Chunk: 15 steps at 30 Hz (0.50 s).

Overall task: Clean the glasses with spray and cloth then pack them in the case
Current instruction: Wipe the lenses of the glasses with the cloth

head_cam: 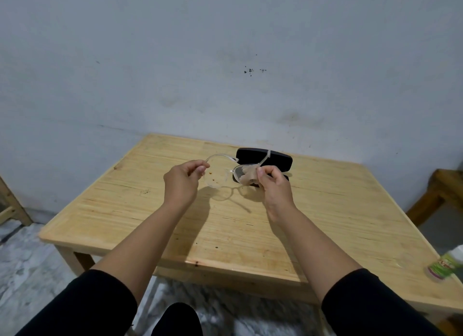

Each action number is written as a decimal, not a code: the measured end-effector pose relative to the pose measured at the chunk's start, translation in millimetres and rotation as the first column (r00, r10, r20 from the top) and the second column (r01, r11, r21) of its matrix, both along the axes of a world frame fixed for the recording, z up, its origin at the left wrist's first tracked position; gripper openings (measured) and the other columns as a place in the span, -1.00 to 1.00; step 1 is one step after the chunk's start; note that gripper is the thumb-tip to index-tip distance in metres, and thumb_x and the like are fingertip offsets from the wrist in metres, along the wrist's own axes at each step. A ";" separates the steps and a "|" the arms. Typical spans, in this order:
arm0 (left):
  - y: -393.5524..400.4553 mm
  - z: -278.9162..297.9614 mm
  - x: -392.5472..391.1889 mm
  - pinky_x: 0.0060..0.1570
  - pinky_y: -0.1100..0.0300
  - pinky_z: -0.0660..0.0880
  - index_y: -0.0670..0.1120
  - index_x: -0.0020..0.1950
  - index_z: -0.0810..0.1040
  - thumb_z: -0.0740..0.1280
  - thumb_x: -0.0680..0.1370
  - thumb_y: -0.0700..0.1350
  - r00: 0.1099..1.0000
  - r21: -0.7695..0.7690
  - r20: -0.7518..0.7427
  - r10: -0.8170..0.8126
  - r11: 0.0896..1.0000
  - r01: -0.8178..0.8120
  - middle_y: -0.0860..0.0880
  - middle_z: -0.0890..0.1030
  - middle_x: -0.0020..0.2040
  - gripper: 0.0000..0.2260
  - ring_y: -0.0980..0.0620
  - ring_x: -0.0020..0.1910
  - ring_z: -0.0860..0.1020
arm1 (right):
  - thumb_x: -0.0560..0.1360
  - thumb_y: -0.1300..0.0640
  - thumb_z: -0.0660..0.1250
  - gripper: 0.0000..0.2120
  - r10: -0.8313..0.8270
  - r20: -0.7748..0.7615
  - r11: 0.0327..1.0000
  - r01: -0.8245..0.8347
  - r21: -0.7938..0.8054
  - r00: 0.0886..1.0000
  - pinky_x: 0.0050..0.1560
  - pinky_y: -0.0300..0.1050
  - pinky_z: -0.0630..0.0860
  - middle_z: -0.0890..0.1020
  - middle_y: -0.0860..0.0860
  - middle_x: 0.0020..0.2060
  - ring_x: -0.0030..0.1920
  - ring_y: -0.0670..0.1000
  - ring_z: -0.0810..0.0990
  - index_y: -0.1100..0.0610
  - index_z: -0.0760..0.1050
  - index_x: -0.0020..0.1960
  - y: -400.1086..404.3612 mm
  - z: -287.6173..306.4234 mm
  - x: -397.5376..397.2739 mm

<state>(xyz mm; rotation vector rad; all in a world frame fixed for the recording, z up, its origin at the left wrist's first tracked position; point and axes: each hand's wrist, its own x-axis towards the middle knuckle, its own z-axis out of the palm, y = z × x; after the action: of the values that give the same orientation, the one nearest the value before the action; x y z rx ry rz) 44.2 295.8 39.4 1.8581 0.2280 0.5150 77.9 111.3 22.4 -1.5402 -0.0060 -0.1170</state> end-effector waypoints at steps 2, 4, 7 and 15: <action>-6.0 1.9 -2.7 -0.17 0.45 0.38 0.02 -0.16 0.63 0.30 0.54 -0.17 0.999 0.013 0.007 -0.036 0.999 0.036 0.00 0.64 -0.23 -0.84 0.06 -0.11 0.62 | 0.52 0.12 0.32 -0.85 -0.072 0.024 0.996 0.071 0.046 0.997 -0.14 -0.28 0.43 0.56 0.00 -0.22 -0.19 -0.06 0.51 0.04 0.47 -0.23 3.1 1.5 -1.9; -11.1 3.0 -5.0 -0.19 0.50 0.37 0.03 -0.17 0.63 0.30 0.54 -0.17 0.998 0.027 0.005 -0.067 0.997 0.067 0.02 0.63 -0.25 -0.84 0.08 -0.12 0.61 | 0.51 0.16 0.33 -0.84 -0.174 0.010 0.983 0.173 0.069 0.985 -0.19 -0.31 0.44 0.55 -0.02 -0.25 -0.21 -0.07 0.51 0.06 0.47 -0.24 5.5 0.9 -1.5; -15.4 2.8 -5.9 -0.16 0.44 0.41 0.04 -0.17 0.63 0.31 0.54 -0.16 0.996 0.039 0.004 -0.091 0.995 0.091 0.00 0.65 -0.23 -0.84 0.04 -0.11 0.62 | 0.49 0.16 0.35 -0.81 -0.288 -0.032 0.955 0.289 0.061 0.957 -0.07 -0.08 0.53 0.60 0.00 -0.11 -0.09 0.01 0.57 -0.04 0.48 -0.28 9.4 -1.1 1.9; -16.3 2.1 -3.4 -0.05 0.26 0.46 0.03 -0.17 0.63 0.31 0.54 -0.16 0.994 0.006 -0.018 -0.107 0.994 0.107 -0.10 0.66 -0.19 -0.84 -0.06 -0.07 0.63 | 0.53 0.27 0.27 -0.87 -0.238 0.063 0.971 0.237 0.030 0.969 -0.22 -0.37 0.47 0.50 -0.19 -0.16 -0.15 -0.19 0.51 0.08 0.53 -0.02 4.2 3.3 -0.2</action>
<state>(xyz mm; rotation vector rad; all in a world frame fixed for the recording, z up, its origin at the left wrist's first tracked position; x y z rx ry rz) 40.8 279.5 41.5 1.8711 0.1378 0.4262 77.7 115.5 25.6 -1.5103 0.1273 -0.3575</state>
